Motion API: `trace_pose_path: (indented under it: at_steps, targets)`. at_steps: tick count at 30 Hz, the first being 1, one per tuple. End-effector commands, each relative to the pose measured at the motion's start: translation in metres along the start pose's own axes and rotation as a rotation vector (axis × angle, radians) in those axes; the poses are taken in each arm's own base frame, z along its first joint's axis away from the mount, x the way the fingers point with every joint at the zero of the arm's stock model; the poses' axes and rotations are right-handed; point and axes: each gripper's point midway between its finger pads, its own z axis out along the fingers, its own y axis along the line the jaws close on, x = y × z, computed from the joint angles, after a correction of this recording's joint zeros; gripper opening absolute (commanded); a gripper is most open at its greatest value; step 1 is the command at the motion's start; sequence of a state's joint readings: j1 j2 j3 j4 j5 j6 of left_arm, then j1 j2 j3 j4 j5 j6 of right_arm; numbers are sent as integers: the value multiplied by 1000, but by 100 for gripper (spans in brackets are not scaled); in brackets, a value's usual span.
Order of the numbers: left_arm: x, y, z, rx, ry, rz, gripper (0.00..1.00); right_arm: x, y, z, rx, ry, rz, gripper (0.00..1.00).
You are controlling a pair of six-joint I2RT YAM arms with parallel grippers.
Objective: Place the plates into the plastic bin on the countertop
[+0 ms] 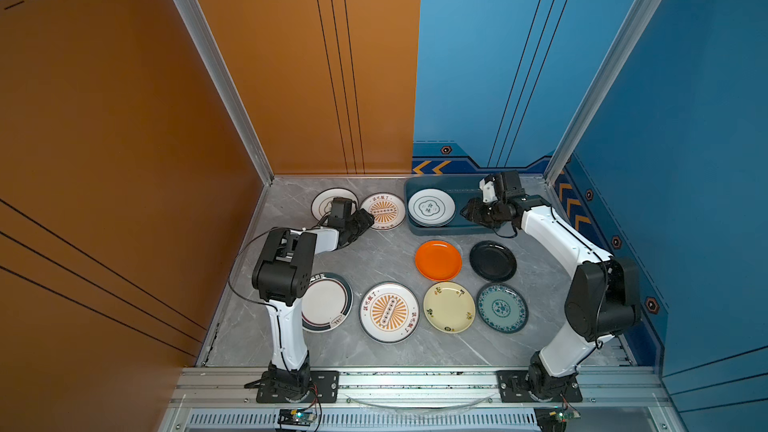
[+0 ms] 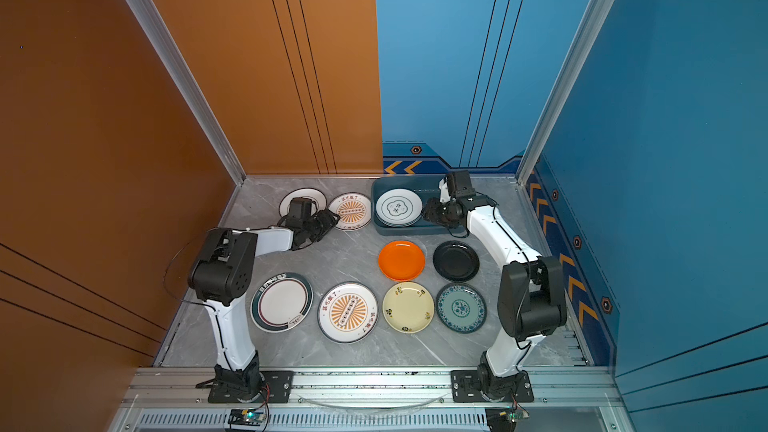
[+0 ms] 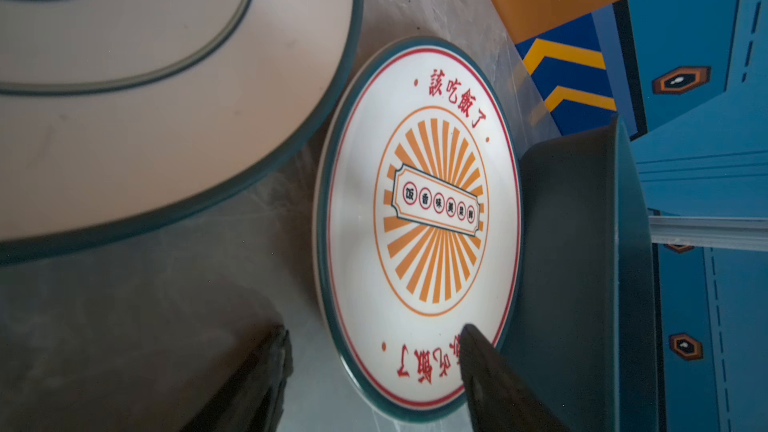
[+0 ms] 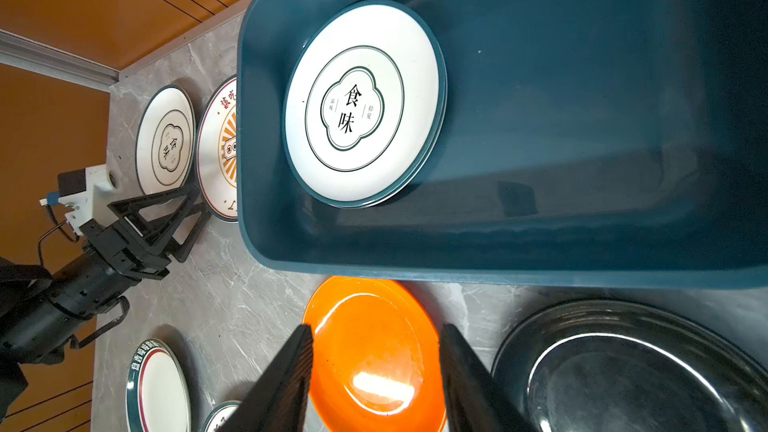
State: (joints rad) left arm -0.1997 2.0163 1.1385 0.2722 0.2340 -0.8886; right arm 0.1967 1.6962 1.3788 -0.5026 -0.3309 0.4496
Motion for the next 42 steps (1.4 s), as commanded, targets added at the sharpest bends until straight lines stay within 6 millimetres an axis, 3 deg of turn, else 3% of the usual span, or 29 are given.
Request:
trace_pose_path:
  at_steps: [1, 13, 24, 40, 42]
  targets:
    - [4, 15, 13, -61, -4, -34, 63, -1, 5, 1, -20, -2, 5, 52]
    - [10, 26, 31, -58, -1, -50, 33, 10, -3, 9, -10, 23, 15, 52]
    - [10, 22, 27, -41, -7, -26, 20, 14, -4, 13, -17, 33, 24, 52]
    - [9, 4, -10, 48, -8, -3, 5, 21, 0, 15, -25, 43, 18, 52]
    - [16, 10, -18, 46, 6, -7, 3, 21, 2, 15, -27, 44, 17, 52]
